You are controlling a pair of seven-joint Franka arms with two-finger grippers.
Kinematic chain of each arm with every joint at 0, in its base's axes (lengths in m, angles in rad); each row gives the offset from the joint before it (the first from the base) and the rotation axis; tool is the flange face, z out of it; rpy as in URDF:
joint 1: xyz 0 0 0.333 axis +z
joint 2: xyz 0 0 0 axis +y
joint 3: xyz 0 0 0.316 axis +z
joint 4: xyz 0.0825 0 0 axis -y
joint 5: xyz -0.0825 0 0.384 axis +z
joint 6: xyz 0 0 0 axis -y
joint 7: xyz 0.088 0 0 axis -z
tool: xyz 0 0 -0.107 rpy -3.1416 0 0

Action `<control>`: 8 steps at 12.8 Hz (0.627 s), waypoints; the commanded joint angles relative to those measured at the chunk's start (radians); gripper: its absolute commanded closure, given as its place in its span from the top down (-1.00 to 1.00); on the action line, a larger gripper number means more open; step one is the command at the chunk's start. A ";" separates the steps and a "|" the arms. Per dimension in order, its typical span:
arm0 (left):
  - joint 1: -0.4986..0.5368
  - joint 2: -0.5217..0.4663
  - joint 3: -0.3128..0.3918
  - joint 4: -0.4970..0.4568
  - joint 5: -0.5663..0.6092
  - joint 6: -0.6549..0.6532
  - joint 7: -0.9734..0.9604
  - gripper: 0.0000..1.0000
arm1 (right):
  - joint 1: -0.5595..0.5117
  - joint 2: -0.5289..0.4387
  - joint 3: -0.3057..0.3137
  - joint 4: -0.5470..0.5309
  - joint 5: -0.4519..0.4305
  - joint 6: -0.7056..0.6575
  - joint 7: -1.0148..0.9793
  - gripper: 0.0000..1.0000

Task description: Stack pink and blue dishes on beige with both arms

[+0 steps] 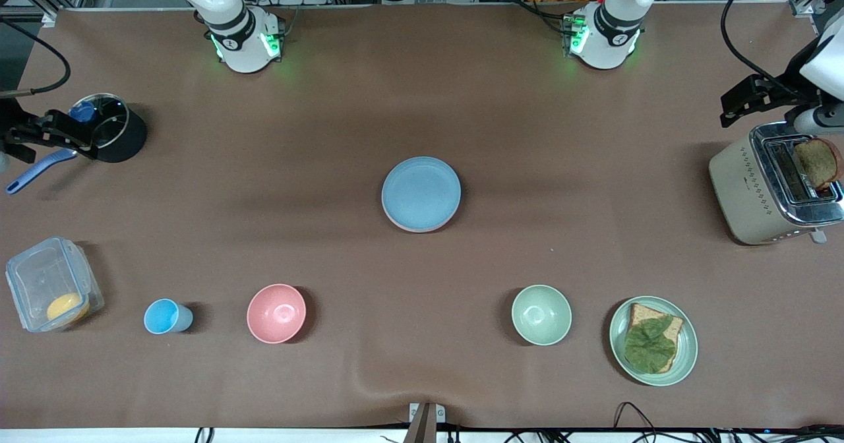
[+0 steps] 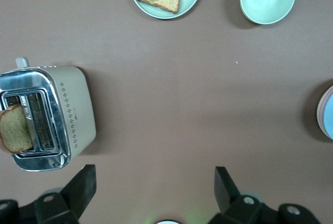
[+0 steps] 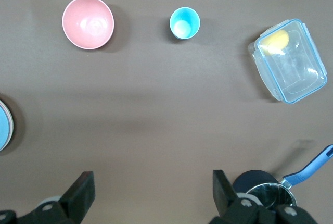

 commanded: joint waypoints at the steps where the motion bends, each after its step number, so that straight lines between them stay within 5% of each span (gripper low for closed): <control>1: -0.005 0.001 0.000 0.010 -0.021 -0.019 0.007 1.00 | -0.012 0.006 0.008 0.015 0.019 -0.003 -0.004 1.00; 8: -0.008 0.008 -0.004 0.013 -0.012 -0.019 0.004 1.00 | -0.013 -0.007 0.005 0.005 0.036 -0.003 -0.009 1.00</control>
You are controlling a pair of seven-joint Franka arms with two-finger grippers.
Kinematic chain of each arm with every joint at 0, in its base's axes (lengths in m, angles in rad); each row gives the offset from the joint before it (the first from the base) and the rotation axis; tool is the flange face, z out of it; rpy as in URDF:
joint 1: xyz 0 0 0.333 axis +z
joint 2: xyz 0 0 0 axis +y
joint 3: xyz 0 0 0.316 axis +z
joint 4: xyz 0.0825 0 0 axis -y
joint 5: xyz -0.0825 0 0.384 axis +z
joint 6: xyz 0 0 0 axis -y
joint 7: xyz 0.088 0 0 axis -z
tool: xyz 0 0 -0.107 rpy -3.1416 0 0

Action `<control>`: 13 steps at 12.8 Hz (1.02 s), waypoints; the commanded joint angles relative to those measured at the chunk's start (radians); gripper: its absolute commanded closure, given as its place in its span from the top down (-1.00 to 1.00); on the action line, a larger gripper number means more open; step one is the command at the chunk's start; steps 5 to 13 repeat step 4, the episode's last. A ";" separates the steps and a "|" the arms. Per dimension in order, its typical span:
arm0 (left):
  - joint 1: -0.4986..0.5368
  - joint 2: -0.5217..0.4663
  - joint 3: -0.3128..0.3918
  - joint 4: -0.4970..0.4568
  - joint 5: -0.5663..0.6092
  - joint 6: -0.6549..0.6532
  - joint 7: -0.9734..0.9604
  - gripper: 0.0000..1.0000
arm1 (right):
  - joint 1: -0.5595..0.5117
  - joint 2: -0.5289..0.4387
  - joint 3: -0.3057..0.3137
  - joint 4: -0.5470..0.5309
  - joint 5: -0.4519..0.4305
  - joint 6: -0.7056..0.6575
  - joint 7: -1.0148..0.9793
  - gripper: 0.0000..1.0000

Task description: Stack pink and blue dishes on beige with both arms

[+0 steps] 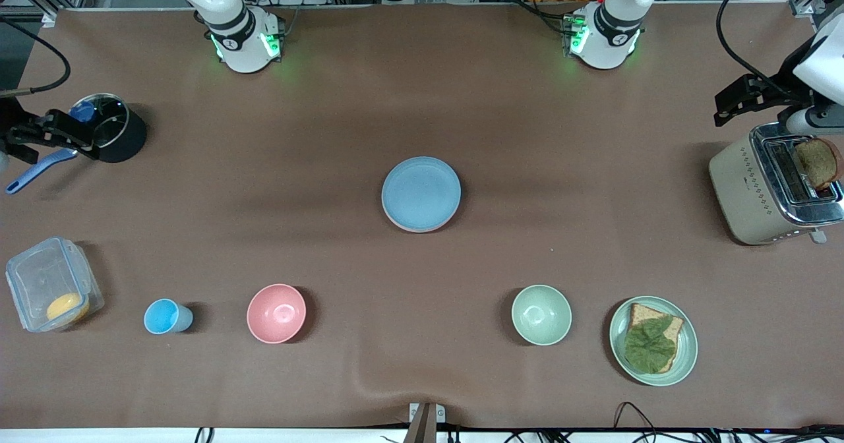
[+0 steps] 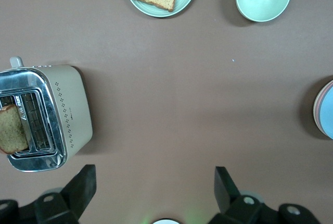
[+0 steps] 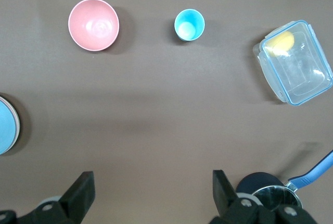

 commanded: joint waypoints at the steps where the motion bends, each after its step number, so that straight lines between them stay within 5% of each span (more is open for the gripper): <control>1: -0.001 0.003 -0.001 0.013 -0.010 -0.017 -0.002 1.00 | -0.013 -0.007 0.005 0.005 0.017 -0.008 -0.009 1.00; 13: 0.000 0.003 -0.003 0.013 -0.013 -0.017 -0.069 1.00 | -0.013 -0.007 0.005 0.005 0.017 -0.011 -0.009 1.00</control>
